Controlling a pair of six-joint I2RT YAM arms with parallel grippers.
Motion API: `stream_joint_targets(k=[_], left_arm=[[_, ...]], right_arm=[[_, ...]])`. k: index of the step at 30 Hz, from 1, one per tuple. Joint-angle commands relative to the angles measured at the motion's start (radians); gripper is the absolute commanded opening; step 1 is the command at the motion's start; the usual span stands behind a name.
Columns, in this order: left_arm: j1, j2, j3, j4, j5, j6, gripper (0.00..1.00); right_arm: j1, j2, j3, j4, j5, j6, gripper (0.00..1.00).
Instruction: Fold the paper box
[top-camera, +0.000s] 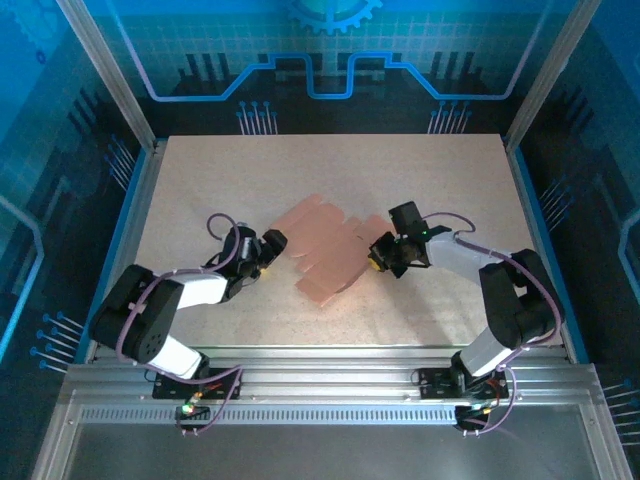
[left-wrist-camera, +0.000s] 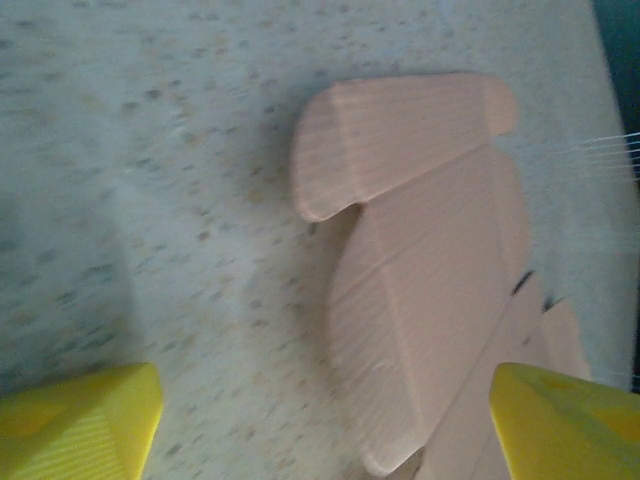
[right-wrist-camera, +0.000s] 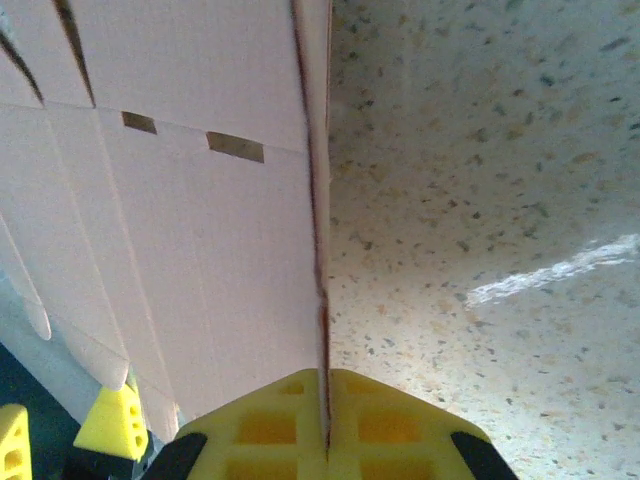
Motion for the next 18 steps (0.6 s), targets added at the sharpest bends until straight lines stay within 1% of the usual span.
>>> stream_joint_targets(k=[1,6,9,12,14,16,18], left_arm=[[-0.088,0.235,0.030,0.304,0.279,-0.130,0.81],[-0.096,0.285,0.061,0.393,0.310,-0.176,0.78],[-0.105,0.268,0.076,0.358,0.305,-0.156,0.76],[-0.105,0.258,0.065,0.382,0.300,-0.152,0.69],[-0.106,0.250,0.066,0.377,0.307,-0.147,0.66],[-0.107,0.237,0.066,0.368,0.314,-0.135,0.57],[-0.110,0.223,0.069,0.337,0.319,-0.111,0.51]], right_arm=[[-0.010,-0.017,-0.008,0.010,-0.050,-0.013,0.00],[-0.009,-0.021,-0.015,0.028,-0.069,-0.012,0.00],[-0.010,-0.027,-0.016,0.029,-0.070,-0.014,0.00],[-0.010,-0.031,-0.019,0.033,-0.075,-0.013,0.00],[-0.010,-0.035,-0.021,0.032,-0.072,-0.014,0.00],[-0.011,-0.036,-0.021,0.033,-0.070,-0.013,0.00],[-0.011,-0.033,-0.017,0.034,-0.074,-0.017,0.00]])
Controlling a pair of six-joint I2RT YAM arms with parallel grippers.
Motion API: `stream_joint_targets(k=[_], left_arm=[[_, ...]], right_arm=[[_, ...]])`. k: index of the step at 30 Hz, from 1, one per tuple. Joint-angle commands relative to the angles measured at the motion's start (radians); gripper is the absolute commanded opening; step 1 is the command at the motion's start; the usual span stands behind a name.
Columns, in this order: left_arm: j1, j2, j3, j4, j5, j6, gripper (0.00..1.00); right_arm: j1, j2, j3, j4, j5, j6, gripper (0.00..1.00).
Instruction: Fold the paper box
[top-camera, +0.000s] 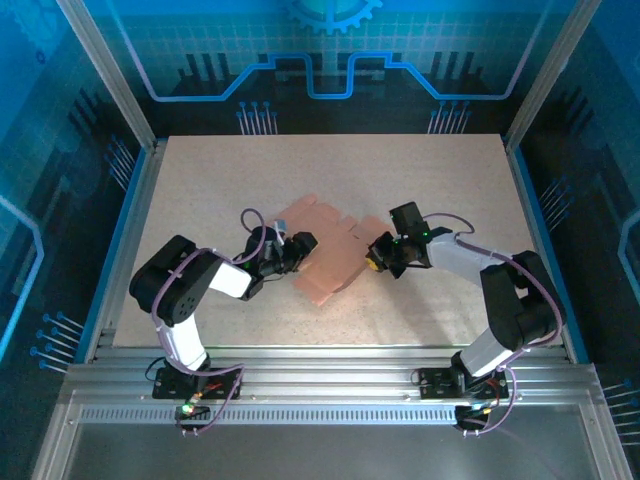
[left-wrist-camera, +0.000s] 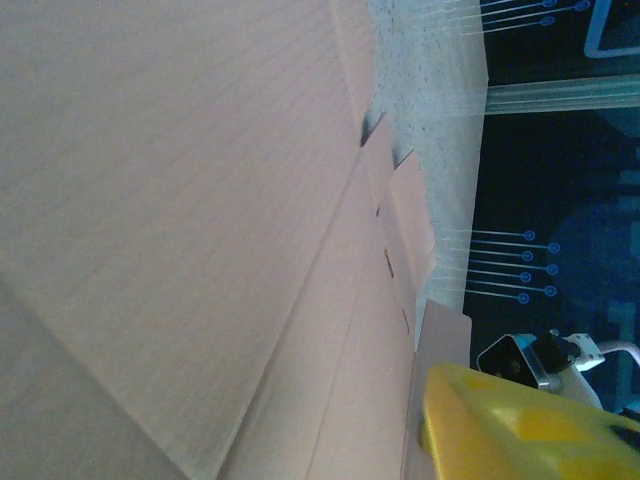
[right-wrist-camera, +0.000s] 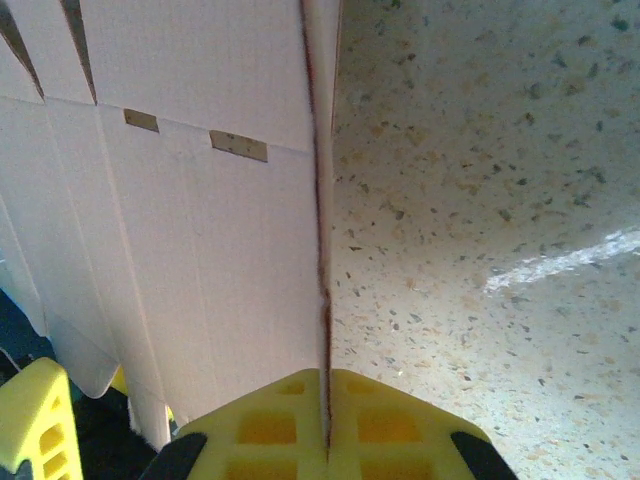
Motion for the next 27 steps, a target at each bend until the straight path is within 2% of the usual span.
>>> stream_joint_targets(k=[1,2,4,7,12,17,21,27], left_arm=[[-0.007,-0.029,-0.006,-0.044,0.042,0.037,0.51],[-0.006,-0.038,-0.010,-0.052,0.037,0.049,0.50],[-0.006,-0.054,-0.016,-0.075,0.023,0.078,0.42],[-0.007,-0.080,-0.011,-0.123,0.011,0.130,0.40],[-0.015,-0.130,0.007,-0.214,-0.027,0.249,0.28],[-0.040,-0.168,0.047,-0.340,-0.072,0.375,0.24],[-0.094,-0.191,0.079,-0.415,-0.159,0.489,0.25],[-0.206,-0.216,0.045,-0.309,-0.326,0.713,0.25]], right_arm=[[-0.011,-0.020,-0.001,0.006,-0.029,-0.018,0.00],[-0.010,-0.020,0.000,0.003,-0.027,-0.022,0.00],[-0.011,-0.020,0.006,-0.009,-0.021,-0.034,0.00],[-0.010,-0.021,0.020,-0.034,-0.009,-0.061,0.00],[0.002,-0.023,0.073,-0.112,0.031,-0.118,0.00],[0.018,-0.016,0.102,-0.147,0.040,-0.127,0.00],[0.041,0.001,0.143,-0.186,0.063,-0.128,0.00],[0.056,0.030,0.174,-0.186,0.066,-0.104,0.00]])
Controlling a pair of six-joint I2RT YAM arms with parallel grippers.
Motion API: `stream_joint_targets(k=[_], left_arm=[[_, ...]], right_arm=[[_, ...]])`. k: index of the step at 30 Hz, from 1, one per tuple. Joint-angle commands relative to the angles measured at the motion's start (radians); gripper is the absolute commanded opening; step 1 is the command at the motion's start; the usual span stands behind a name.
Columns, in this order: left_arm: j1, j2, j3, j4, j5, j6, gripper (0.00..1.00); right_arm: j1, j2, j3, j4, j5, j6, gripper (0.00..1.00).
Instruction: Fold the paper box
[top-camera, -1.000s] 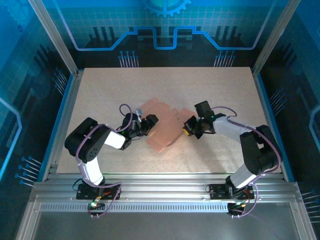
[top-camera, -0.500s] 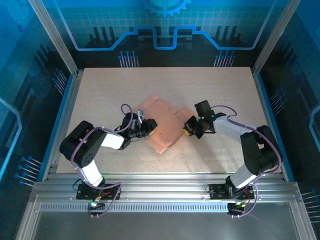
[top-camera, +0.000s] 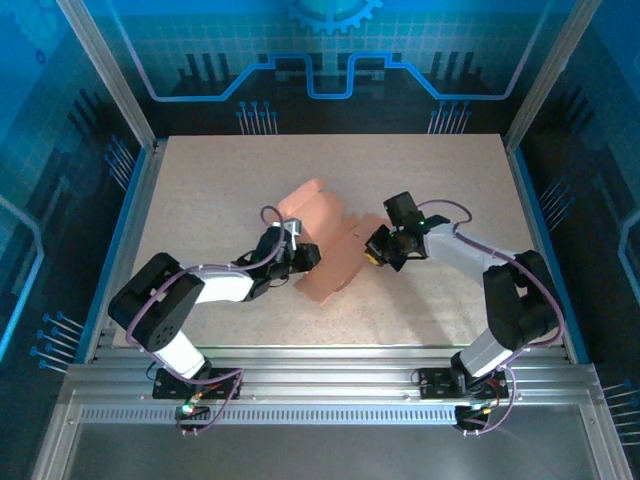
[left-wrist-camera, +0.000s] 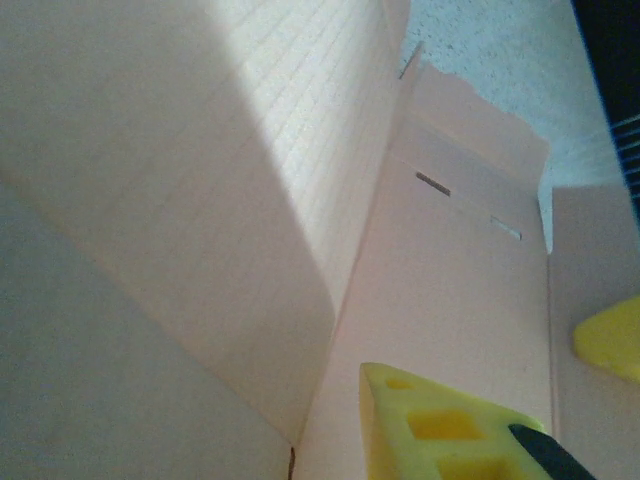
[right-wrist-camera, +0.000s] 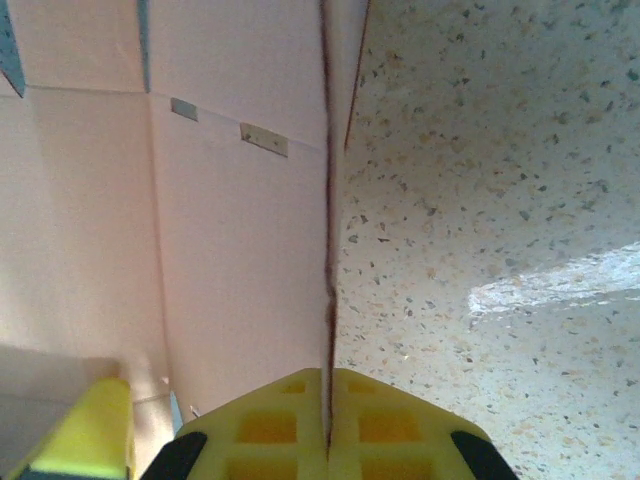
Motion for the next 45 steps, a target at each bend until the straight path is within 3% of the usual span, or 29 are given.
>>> stream_joint_targets(k=[1,5,9,15,24,28,34,41,45], left_arm=[[-0.070,-0.034,-0.017,0.076,-0.096,0.218,0.25],[-0.100,-0.042,-0.049,0.145,-0.116,0.322,0.26],[-0.162,-0.028,-0.068,0.172,-0.163,0.527,0.25],[-0.227,0.035,-0.107,0.274,-0.195,0.658,0.25],[-0.253,0.148,-0.122,0.390,-0.208,0.681,0.24],[-0.253,0.159,-0.129,0.416,-0.231,0.658,0.22],[-0.256,0.150,-0.121,0.371,-0.248,0.668,0.22],[-0.256,0.165,-0.098,0.322,-0.271,0.636,0.22],[-0.257,0.162,-0.078,0.272,-0.288,0.618,0.22]], right_arm=[[0.021,0.025,0.046,-0.008,-0.017,-0.002,0.00],[0.024,0.042,0.067,-0.018,-0.011,-0.008,0.00],[0.031,0.063,0.097,-0.040,0.001,-0.015,0.00],[0.063,0.115,0.183,-0.119,0.069,-0.047,0.00],[0.143,0.290,0.415,-0.356,0.236,-0.065,0.00],[0.173,0.348,0.462,-0.393,0.274,-0.081,0.07],[0.172,0.307,0.441,-0.419,0.340,-0.111,0.29],[0.151,0.173,0.315,-0.265,0.273,-0.177,0.55],[0.121,0.073,0.203,-0.166,0.235,-0.245,0.62]])
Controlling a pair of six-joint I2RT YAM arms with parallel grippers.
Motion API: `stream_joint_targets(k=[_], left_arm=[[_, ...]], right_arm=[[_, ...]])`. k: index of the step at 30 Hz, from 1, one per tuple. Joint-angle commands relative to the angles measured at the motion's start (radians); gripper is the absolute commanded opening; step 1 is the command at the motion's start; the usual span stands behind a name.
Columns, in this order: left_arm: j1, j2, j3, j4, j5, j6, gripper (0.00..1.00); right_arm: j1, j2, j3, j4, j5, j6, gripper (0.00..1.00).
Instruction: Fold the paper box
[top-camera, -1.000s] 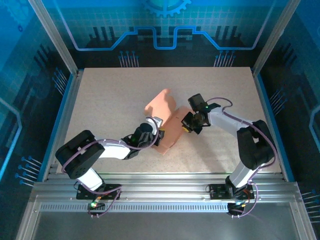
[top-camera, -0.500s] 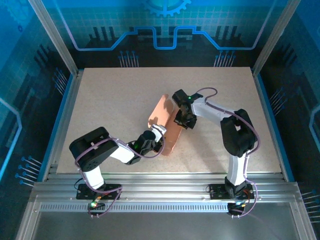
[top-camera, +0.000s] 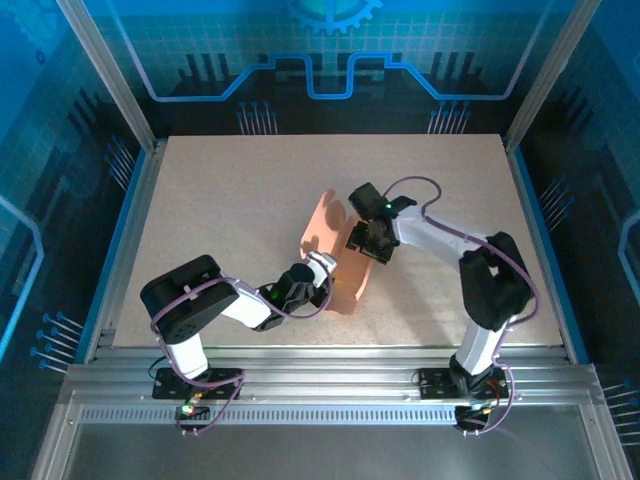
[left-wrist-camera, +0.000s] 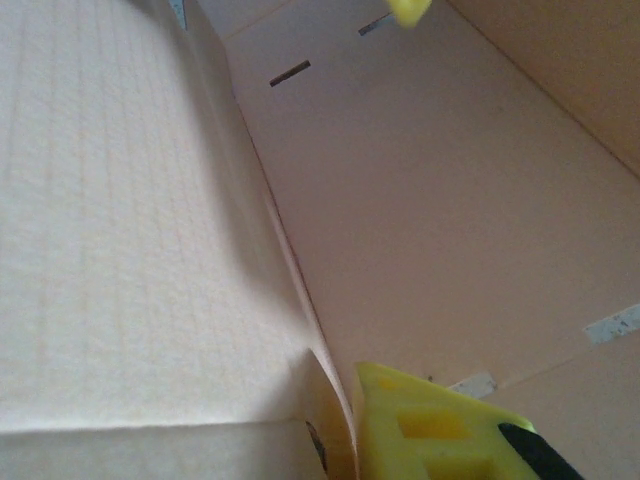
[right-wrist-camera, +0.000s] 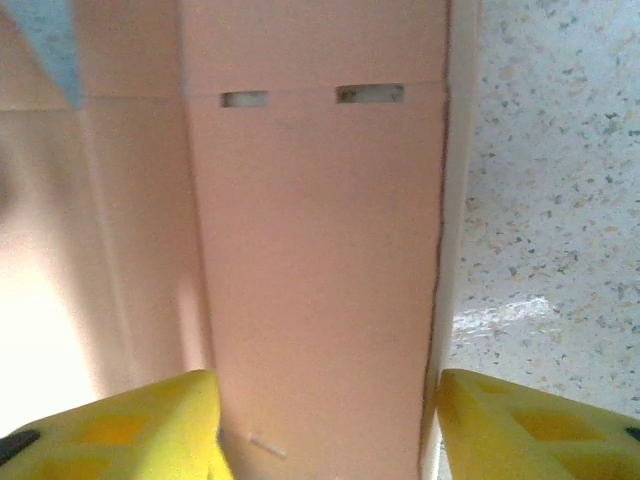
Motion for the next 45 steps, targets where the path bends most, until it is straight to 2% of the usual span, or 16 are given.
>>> stream_joint_targets(k=[1,8,12,15,18,22,25,28,34,41,45], left_arm=[[-0.009,0.012,0.036,-0.045,0.007,-0.032,0.22],[-0.006,0.018,0.055,-0.080,-0.009,-0.054,0.22],[-0.005,0.024,0.074,-0.104,-0.018,-0.046,0.22],[-0.005,0.026,0.078,-0.108,-0.021,-0.030,0.22],[-0.007,0.025,0.076,-0.105,-0.013,-0.010,0.21],[-0.007,0.030,0.071,-0.089,0.018,0.030,0.21],[-0.007,0.024,0.073,-0.097,0.028,0.057,0.18],[-0.007,0.017,0.085,-0.129,0.037,0.069,0.17],[-0.006,0.026,0.109,-0.167,0.073,0.064,0.16],[0.001,0.024,0.103,-0.155,0.088,0.059,0.16],[0.002,0.019,0.098,-0.154,0.099,0.067,0.15]], right_arm=[[-0.033,-0.090,-0.087,0.124,-0.069,-0.081,0.63],[-0.123,-0.338,-0.332,0.248,-0.088,-0.175,0.68],[-0.246,-0.461,-0.496,0.317,-0.140,-0.154,0.71],[-0.335,-0.461,-0.552,0.313,-0.179,-0.150,0.59],[-0.376,-0.401,-0.572,0.342,-0.235,-0.159,0.49],[-0.367,-0.311,-0.563,0.430,-0.309,-0.181,0.37],[-0.350,-0.241,-0.531,0.466,-0.348,-0.195,0.22],[-0.328,-0.190,-0.503,0.496,-0.377,-0.193,0.14],[-0.270,-0.136,-0.447,0.504,-0.365,-0.195,0.17],[-0.234,-0.059,-0.382,0.434,-0.312,-0.200,0.35],[-0.215,-0.010,-0.306,0.305,-0.218,-0.226,0.33]])
